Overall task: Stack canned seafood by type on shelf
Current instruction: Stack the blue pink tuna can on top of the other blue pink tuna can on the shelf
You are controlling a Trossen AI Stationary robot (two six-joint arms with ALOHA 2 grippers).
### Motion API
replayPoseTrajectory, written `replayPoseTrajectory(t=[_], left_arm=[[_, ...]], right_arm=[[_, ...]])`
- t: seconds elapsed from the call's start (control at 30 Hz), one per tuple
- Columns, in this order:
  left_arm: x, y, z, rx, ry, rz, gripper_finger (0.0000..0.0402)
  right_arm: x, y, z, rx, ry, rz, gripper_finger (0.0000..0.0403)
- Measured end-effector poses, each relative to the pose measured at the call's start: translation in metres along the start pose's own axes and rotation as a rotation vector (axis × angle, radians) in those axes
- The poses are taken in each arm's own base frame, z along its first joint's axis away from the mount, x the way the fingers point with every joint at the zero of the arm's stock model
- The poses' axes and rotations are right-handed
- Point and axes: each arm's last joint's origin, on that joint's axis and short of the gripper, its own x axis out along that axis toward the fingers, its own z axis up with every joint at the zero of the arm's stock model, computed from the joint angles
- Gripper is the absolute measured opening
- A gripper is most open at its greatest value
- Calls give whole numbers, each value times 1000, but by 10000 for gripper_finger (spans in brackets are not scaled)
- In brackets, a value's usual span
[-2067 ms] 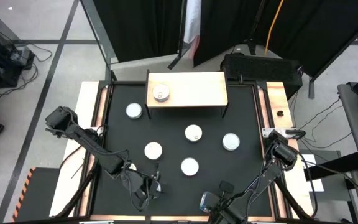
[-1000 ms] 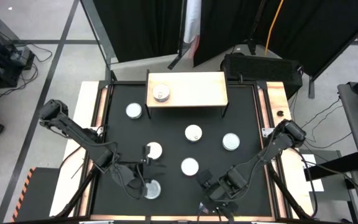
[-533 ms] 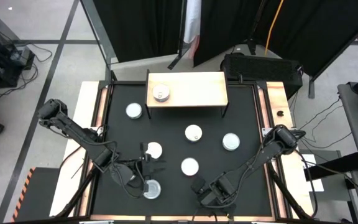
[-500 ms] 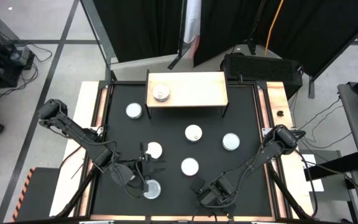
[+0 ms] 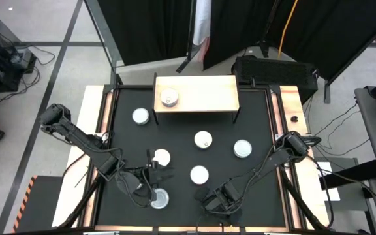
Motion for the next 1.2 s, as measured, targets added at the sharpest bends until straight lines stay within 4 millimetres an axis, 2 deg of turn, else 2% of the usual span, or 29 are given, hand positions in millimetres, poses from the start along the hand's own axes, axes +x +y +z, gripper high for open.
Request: replayPoseTrajectory(t=[0.2,0.53,0.7,0.8,0.9,1.07,1.2], left_arm=[[0,0,0,5,0,0,127],[0,0,0,44,-1,2,127],[-6,1,4,142,-8,1,127],[-26,6,29,209,-100,-4,127],[-50,17,49,275,-176,29,127],[-79,37,63,382,-252,54,127],[-89,37,65,558,-257,99,142]], right_arm=[[16,-4,-4,21,26,40,269],[12,-4,-3,98,24,33,189],[5,-5,1,154,31,29,178],[-10,-7,10,207,10,18,190],[-34,-13,23,270,-37,2,195],[-91,-39,41,378,-193,-45,181],[-143,-65,44,440,-334,-70,182]])
